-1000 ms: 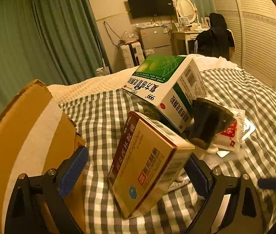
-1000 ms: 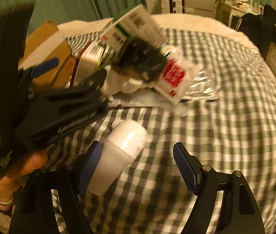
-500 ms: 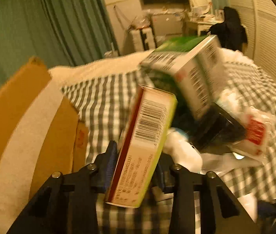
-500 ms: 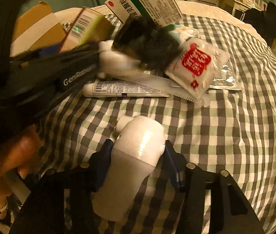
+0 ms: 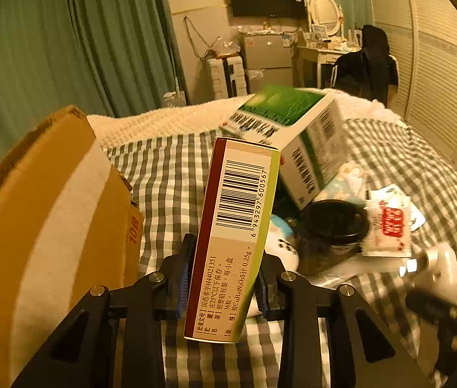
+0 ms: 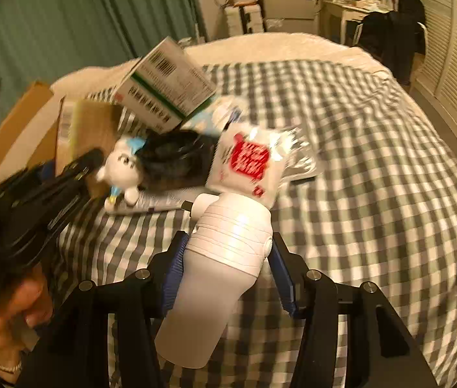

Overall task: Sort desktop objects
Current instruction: 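Lift and carry the medicine box and white bottle with both tools over the cardboard box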

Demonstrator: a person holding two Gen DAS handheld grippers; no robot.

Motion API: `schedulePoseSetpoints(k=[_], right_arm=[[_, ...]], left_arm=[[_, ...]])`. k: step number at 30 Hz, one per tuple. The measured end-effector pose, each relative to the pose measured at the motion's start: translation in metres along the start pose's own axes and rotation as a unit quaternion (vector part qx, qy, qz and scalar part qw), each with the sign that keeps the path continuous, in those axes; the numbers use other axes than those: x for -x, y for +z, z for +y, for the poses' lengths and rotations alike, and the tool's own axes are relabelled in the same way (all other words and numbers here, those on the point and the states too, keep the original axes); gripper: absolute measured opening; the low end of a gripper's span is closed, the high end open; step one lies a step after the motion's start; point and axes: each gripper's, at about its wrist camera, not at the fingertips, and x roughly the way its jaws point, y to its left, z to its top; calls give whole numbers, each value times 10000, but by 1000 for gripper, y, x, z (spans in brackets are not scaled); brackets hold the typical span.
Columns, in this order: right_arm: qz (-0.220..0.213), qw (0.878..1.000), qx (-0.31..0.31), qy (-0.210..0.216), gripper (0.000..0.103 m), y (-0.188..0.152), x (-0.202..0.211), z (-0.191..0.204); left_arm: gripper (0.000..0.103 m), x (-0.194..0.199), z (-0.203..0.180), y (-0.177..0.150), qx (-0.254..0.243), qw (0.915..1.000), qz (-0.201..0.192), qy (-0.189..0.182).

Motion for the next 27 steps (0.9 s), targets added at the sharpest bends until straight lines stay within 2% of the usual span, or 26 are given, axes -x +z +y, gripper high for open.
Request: schedulePoseSetpoints(k=[8, 16, 27], right_arm=[[-604, 9975, -228, -298, 50, 11, 28, -16], [-1104, 9931, -220, -327, 50, 17, 70, -16], [-1707, 9851, -106, -160, 50, 24, 125, -5]], left_arm=[[32, 49, -11, 6, -109, 9982, -367, -460], [32, 93, 1, 11, -5, 9955, -658, -681], [32, 151, 19, 15, 117, 9909, -1099, -765]])
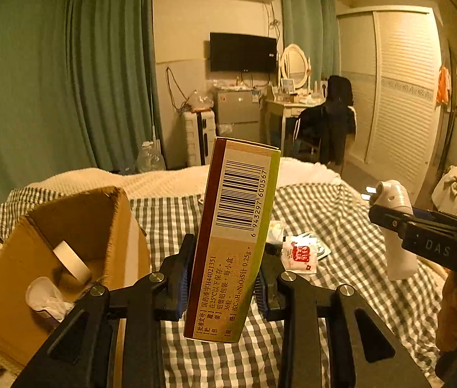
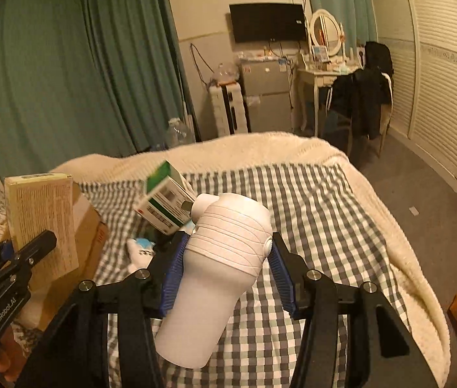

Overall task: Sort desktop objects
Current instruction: 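Lift and carry the medicine box and white bottle with both tools over the cardboard box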

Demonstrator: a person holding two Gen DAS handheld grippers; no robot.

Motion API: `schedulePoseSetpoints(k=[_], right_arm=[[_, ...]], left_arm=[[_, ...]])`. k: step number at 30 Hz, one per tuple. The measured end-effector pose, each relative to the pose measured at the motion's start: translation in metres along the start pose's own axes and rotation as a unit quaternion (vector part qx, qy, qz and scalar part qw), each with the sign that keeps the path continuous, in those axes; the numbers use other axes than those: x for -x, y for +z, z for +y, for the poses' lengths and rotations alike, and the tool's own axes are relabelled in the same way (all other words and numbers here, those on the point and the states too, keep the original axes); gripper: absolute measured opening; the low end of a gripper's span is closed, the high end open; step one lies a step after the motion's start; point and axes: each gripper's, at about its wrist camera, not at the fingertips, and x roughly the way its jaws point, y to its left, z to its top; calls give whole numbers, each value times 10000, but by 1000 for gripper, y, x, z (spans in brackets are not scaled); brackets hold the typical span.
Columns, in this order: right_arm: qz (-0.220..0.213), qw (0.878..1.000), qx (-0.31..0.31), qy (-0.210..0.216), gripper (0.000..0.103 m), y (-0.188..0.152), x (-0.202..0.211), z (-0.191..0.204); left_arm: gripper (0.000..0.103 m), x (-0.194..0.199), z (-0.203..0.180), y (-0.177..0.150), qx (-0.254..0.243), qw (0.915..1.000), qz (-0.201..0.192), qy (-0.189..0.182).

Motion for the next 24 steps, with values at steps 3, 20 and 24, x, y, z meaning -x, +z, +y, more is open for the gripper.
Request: schedulePoseSetpoints(k=[3, 20, 24], right_arm=[[-123, 9999, 46, 28, 50, 6, 11, 8], [-383, 9986, 171, 320, 50, 18, 46, 36], [-391, 9980, 284, 419, 50, 17, 48, 50]], left_arm=[[32, 14, 2, 3, -6, 10000, -84, -33], [32, 55, 31, 15, 39, 9989, -444, 121], [32, 63, 44, 13, 95, 9986, -485, 180]])
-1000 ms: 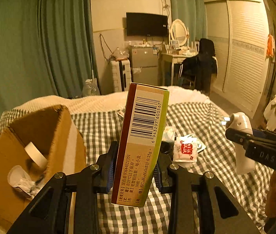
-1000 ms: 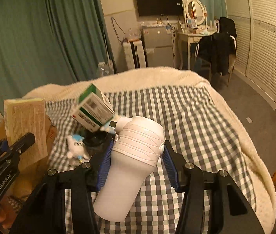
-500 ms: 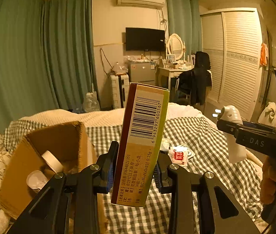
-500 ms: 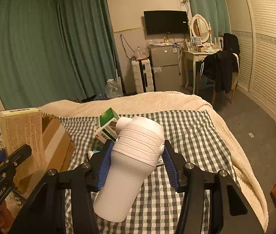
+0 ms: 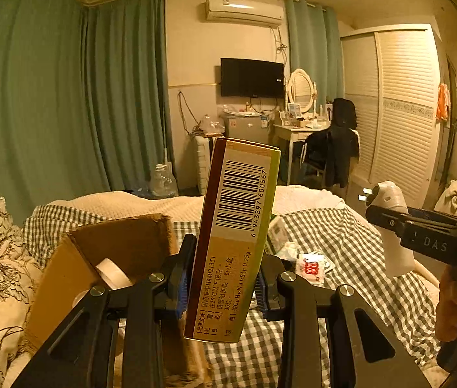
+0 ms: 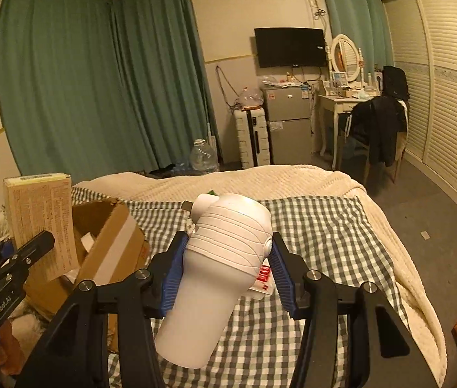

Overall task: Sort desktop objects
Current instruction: 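Lift and carry the medicine box and white bottle with both tools over the cardboard box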

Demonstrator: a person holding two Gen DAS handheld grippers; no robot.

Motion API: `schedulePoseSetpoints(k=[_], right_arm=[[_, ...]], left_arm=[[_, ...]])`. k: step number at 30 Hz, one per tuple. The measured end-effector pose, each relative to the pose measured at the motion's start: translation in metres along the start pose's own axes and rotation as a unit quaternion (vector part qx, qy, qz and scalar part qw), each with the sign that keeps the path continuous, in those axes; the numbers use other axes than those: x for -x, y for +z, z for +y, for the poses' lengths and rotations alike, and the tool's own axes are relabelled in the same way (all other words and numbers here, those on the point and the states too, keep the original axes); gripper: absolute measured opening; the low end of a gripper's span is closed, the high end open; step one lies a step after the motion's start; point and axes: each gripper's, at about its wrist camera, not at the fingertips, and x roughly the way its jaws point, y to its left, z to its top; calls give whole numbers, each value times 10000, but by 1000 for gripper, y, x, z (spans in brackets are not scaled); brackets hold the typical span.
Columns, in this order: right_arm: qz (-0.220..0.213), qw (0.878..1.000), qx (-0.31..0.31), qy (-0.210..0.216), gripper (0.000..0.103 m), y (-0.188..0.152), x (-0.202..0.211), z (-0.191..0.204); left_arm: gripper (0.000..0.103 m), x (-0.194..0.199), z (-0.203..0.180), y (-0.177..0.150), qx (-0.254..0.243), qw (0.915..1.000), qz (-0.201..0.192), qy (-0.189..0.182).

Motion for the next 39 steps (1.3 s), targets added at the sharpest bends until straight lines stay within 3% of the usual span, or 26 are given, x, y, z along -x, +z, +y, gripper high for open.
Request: schedulePoseSetpoints(k=[9, 20, 28, 39], right_arm=[[42, 9996, 189, 223, 50, -4, -10, 32], [-220, 9973, 550, 438, 50, -2, -6, 81], [-398, 9911, 877, 918, 50, 9, -10, 126], [-177, 9849, 1183, 1251, 50, 2, -39, 165]], left_arm=[[33, 9, 36, 6, 242, 9995, -50, 197], [33, 20, 77, 11, 450, 9979, -111, 453], [33, 18, 108, 10, 698, 9951, -64, 701], [33, 6, 136, 4, 853, 9911, 92, 1014]])
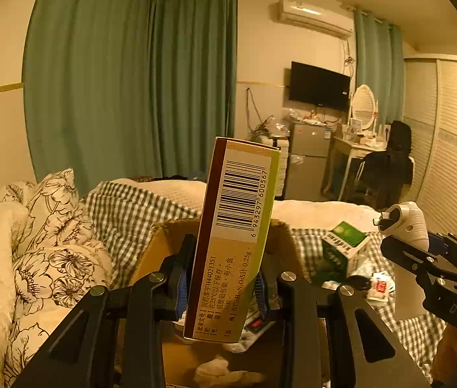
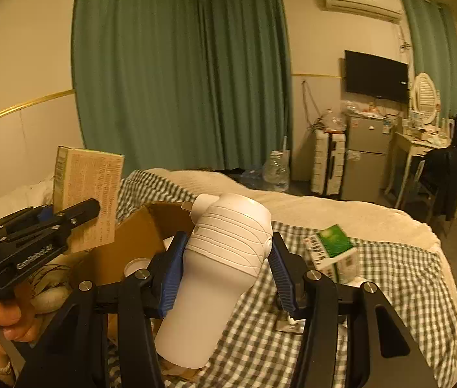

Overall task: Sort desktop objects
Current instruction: 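Lift and carry the medicine box and white bottle with both tools over the cardboard box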

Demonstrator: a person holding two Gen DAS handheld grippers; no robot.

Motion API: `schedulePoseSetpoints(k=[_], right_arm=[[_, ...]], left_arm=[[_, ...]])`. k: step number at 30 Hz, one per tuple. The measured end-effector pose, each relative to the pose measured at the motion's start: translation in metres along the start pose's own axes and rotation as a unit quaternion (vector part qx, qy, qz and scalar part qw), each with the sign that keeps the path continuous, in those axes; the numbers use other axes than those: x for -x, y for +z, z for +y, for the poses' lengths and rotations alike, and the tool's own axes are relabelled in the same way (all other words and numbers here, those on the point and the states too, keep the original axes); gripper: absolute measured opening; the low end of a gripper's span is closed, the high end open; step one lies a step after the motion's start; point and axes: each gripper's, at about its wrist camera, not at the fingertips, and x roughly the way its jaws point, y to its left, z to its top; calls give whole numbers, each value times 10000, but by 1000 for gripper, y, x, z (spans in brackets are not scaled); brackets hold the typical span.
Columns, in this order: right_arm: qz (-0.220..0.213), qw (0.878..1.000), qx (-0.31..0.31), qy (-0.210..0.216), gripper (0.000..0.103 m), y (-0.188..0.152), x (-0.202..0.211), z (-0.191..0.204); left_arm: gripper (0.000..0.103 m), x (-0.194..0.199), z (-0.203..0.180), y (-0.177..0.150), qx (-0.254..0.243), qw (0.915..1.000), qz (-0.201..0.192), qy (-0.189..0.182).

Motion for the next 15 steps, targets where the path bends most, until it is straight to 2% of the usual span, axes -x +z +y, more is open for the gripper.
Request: schedulePoseSetpoints(k=[6, 15], right_arm=[[157, 9994, 177, 251, 50, -8, -24, 15], [447, 9972, 239, 549, 50, -14, -67, 32]], left_arm=[[33, -17, 15, -3, 130, 9998, 171, 60], [33, -59, 33, -21, 253, 9967, 770, 94]])
